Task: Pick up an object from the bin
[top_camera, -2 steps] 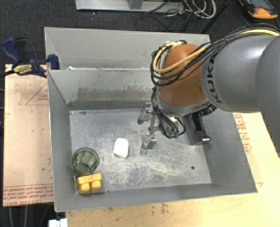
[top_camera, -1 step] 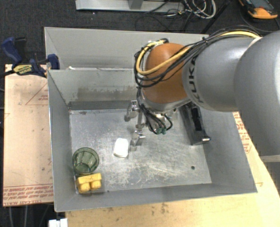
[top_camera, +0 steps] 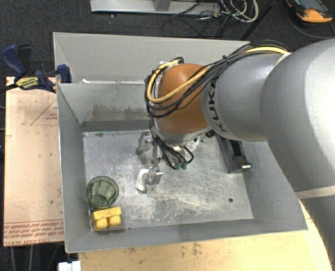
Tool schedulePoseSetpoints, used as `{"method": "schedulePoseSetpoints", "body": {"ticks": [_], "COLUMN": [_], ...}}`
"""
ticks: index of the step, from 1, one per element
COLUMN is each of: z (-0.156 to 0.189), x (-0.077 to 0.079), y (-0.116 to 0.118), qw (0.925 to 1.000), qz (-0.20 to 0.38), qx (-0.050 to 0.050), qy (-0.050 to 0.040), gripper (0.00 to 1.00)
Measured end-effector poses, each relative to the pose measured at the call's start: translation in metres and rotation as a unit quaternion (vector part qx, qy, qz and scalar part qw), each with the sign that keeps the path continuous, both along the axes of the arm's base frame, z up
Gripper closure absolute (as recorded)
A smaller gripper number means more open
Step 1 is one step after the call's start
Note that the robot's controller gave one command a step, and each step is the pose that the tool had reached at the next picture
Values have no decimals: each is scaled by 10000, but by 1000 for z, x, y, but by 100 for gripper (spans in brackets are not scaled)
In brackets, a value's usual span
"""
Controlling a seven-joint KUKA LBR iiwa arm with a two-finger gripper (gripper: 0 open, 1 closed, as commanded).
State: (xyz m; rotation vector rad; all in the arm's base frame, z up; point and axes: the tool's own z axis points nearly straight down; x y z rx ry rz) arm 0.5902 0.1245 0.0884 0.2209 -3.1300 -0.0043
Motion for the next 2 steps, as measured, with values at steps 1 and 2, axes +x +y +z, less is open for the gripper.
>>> {"method": "schedulePoseSetpoints", "body": {"ticks": [1, 2], "z": [-11, -11], "x": [1, 1], "y": [17, 17], "qw": [9972, 9972], "qz": [750, 749], "qx": [-25, -24], "qy": [-38, -37], "gripper": [100, 100]}}
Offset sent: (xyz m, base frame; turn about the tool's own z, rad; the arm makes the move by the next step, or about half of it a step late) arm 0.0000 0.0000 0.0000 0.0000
